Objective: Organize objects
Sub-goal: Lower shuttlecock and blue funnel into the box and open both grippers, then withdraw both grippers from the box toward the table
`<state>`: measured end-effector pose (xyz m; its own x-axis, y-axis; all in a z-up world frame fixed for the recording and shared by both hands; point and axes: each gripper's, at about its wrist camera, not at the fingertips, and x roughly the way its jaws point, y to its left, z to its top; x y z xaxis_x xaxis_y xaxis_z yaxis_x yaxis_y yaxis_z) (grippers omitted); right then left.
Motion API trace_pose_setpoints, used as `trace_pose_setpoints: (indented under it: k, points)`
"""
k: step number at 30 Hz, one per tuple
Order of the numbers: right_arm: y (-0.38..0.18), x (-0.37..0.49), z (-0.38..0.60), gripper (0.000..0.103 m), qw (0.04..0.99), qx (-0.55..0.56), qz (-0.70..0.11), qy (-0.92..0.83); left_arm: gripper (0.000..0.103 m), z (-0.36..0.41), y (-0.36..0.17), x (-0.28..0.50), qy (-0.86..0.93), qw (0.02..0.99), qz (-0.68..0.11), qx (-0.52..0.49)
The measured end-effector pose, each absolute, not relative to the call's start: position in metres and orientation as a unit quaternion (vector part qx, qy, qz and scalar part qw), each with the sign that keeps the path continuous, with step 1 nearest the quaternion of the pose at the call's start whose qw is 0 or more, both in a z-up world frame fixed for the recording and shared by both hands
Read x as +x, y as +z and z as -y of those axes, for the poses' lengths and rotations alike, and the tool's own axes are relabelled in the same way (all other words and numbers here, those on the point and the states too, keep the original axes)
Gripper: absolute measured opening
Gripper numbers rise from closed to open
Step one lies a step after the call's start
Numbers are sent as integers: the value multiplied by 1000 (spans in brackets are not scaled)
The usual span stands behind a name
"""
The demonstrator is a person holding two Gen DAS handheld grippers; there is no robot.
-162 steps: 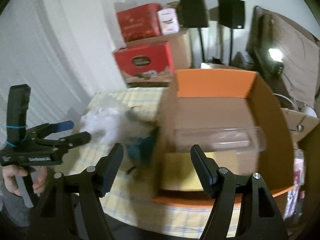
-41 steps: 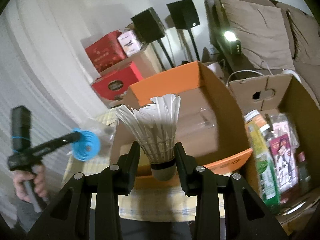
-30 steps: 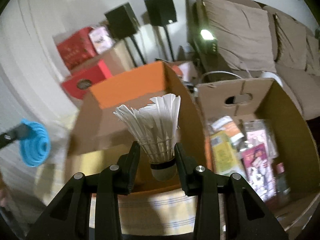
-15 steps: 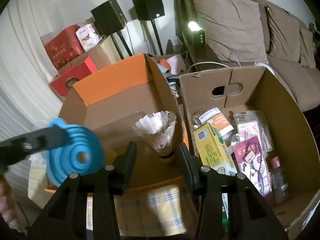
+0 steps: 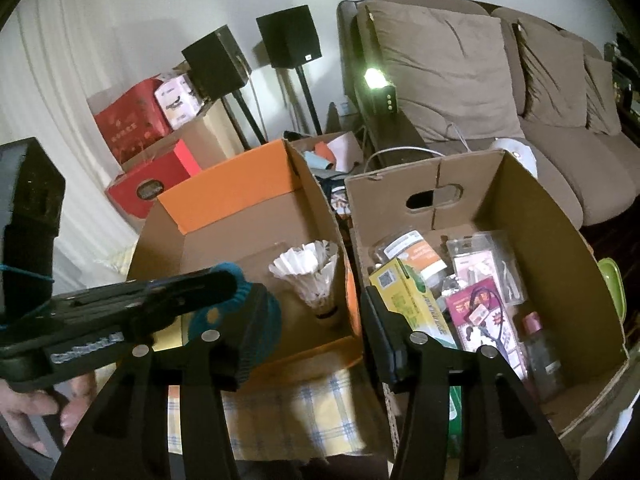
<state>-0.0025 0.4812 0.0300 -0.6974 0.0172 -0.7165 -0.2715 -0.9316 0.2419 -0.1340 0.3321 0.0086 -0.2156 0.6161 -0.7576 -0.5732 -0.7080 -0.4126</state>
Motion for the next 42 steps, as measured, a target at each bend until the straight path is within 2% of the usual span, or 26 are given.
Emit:
trace_pose_setpoints:
  k: [3,4,5,7,13,20,24,26,30,42]
  points:
    - [29,0,-481,50,81,-382,-169,905,28,-330,16,-131,779,391,20,-490]
    - [29,1,-482,50,81,-381,-173,905,34,-326,19,-130,779,395,22,-486]
    - [30,2,-483,50,82,-380,-175,905,48,-323,22,-128,779,397,26,-484]
    - [31,4,-484,50,84,-376,-176,906,63,-312,31,-127,783,398,43,-476]
    - [38,6,-479,51,81,-369,-171,910,68,-281,47,-132,797,381,54,-466]
    - [45,3,-459,56,65,-365,-157,915,93,-237,52,-126,823,339,35,-454]
    - [49,-1,-443,67,53,-363,-144,919,96,-200,52,-119,849,298,18,-436]
    - [51,-4,-432,72,48,-364,-133,921,103,-184,52,-117,856,282,15,-432]
    - [53,-11,-409,80,27,-364,-117,924,103,-147,50,-112,871,249,11,-424]
    - [50,-37,-330,83,-52,-374,-83,922,103,-48,43,-101,891,181,30,-416]
